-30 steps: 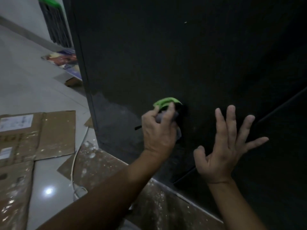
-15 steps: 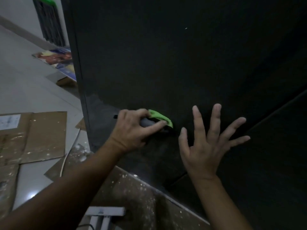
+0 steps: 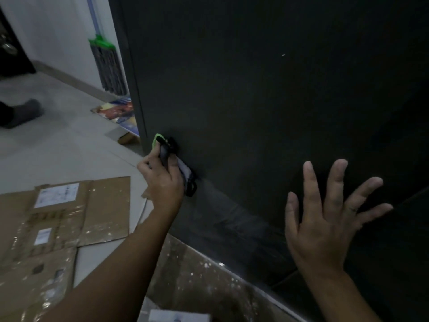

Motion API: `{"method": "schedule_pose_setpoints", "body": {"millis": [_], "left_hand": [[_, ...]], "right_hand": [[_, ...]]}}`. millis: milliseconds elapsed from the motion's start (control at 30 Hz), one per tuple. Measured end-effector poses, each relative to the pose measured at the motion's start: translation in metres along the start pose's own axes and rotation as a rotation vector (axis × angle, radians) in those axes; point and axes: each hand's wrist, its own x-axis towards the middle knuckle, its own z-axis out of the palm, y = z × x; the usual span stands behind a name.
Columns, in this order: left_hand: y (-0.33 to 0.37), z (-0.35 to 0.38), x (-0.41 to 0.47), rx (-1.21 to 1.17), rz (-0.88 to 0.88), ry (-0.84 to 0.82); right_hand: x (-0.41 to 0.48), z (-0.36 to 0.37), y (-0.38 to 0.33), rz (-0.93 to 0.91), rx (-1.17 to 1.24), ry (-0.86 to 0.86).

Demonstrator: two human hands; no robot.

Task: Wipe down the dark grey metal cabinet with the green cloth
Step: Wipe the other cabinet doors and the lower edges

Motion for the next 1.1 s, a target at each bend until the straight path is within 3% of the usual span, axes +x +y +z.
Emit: {"method": "schedule_pose_setpoints", "body": {"millis": [167, 233, 300, 367, 533, 667, 967, 1100], "left_hand": [[-0.028, -0.004, 0.012, -0.035, -0.494, -0.044], [-0.035, -0.014, 0.028, -0.154, -0.719, -0.109], [-0.029, -0.021, 0.045, -0.294, -0.821, -0.100], [-0.011, -0.025, 0.060, -0.313, -0.778, -0.030], [0.040, -0.018, 0.070, -0.164, -0.391, 0.102], [0.019, -0.010, 0.030, -0.045, -0.277, 0.046], [-0.072, -0.004, -0.022, 0.005, -0.711, -0.284], [-0.085, -0.014, -0.018, -0.175, -0.943, -0.332]], "right_hand": [[-0.003, 0.005, -0.006, -0.044, 0.019, -0.034], [-0.003, 0.005, -0.009, -0.032, 0.026, -0.030], [-0.003, 0.004, -0.011, -0.017, 0.040, -0.020], [-0.002, 0.005, -0.012, -0.002, 0.064, -0.006], [-0.001, 0.005, -0.012, -0.019, 0.079, 0.008], [0.000, 0.004, -0.011, -0.026, 0.109, 0.011], [-0.002, 0.008, -0.007, -0.036, 0.134, -0.010], [-0.002, 0.007, -0.005, -0.046, 0.134, -0.025]]}}
